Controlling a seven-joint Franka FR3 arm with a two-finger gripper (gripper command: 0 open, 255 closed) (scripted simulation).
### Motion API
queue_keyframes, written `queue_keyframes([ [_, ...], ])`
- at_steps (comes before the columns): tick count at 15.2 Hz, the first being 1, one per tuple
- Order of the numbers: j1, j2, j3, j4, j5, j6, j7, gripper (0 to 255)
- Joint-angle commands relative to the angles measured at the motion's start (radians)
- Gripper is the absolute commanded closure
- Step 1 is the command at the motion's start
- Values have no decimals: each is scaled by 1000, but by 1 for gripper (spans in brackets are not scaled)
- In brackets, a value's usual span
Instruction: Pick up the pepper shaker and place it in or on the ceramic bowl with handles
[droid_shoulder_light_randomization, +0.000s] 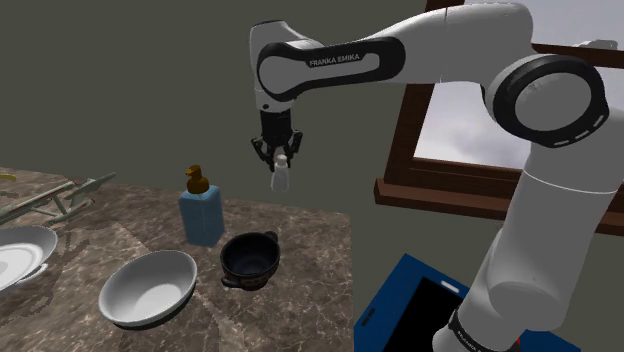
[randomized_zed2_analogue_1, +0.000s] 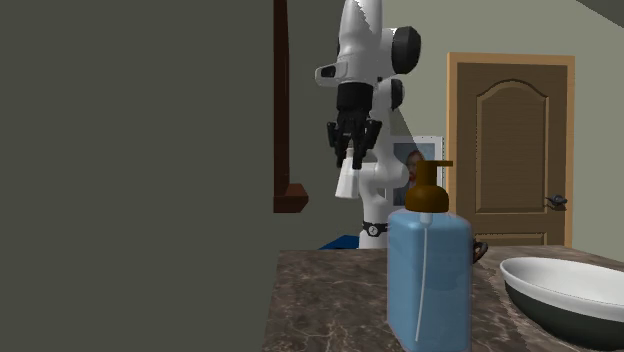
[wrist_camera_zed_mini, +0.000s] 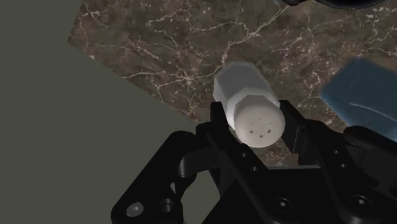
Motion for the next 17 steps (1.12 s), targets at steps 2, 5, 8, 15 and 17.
queue_keyframes([
  [2, 37, -20, 31, -18, 4, -8, 68, 255],
  [5, 73, -33, 61, -23, 8, -22, 132, 255],
  [8, 110, -37, 92, -17, 11, -39, 199, 255],
  [15, 170, -25, 143, -12, 11, -42, 310, 255],
  [17, 170, -25, 143, -39, 10, -15, 312, 255],
])
